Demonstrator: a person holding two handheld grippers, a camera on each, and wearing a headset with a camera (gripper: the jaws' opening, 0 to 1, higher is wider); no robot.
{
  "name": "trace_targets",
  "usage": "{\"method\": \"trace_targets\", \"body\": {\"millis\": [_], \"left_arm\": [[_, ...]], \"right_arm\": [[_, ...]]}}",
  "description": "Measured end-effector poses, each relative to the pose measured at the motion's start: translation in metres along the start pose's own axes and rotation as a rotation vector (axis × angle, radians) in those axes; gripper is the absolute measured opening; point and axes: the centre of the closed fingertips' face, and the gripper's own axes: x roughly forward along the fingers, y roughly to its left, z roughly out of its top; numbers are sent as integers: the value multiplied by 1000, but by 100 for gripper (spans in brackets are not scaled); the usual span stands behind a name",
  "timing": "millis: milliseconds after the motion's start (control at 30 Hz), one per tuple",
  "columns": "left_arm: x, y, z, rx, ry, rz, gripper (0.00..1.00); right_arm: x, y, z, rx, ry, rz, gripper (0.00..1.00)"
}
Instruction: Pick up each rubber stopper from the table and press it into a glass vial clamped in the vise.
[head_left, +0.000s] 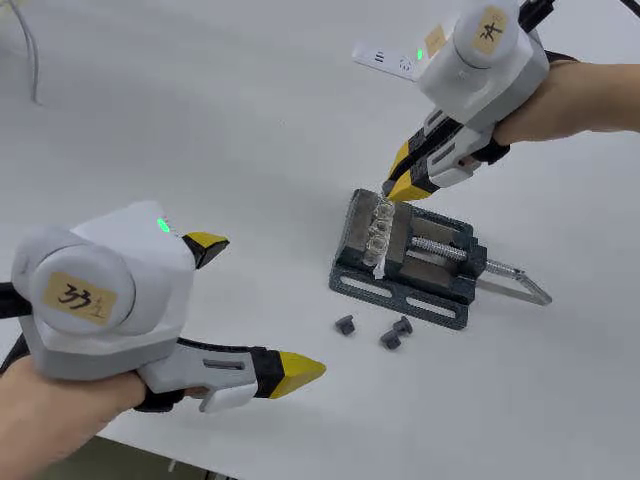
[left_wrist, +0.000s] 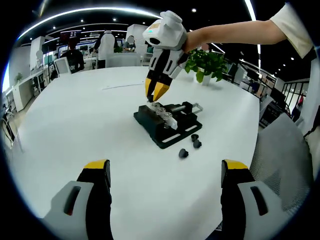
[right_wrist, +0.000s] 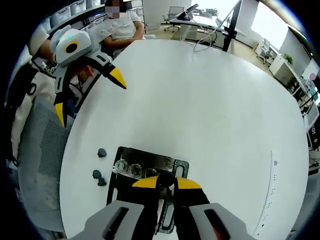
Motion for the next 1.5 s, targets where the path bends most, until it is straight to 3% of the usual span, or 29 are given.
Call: {"method": "trace_targets", "body": {"millis": [300,1000,1200,1500], "left_arm": [[1,-1,-1,-1,-1,-2,91],[3,-7,1,1,-3,-11,90],[4,-8,2,2,-3,-15,90],[3,-8,2,-1,-2,-14,90]], "right_arm": [[0,-2,-1,55,-52,-22,5],[-2,-6,-5,277,-189,-196,4],[-2,-6,-4,285,-195,-198,5],[-2,-5,-4,228,-155,-194,7]]}}
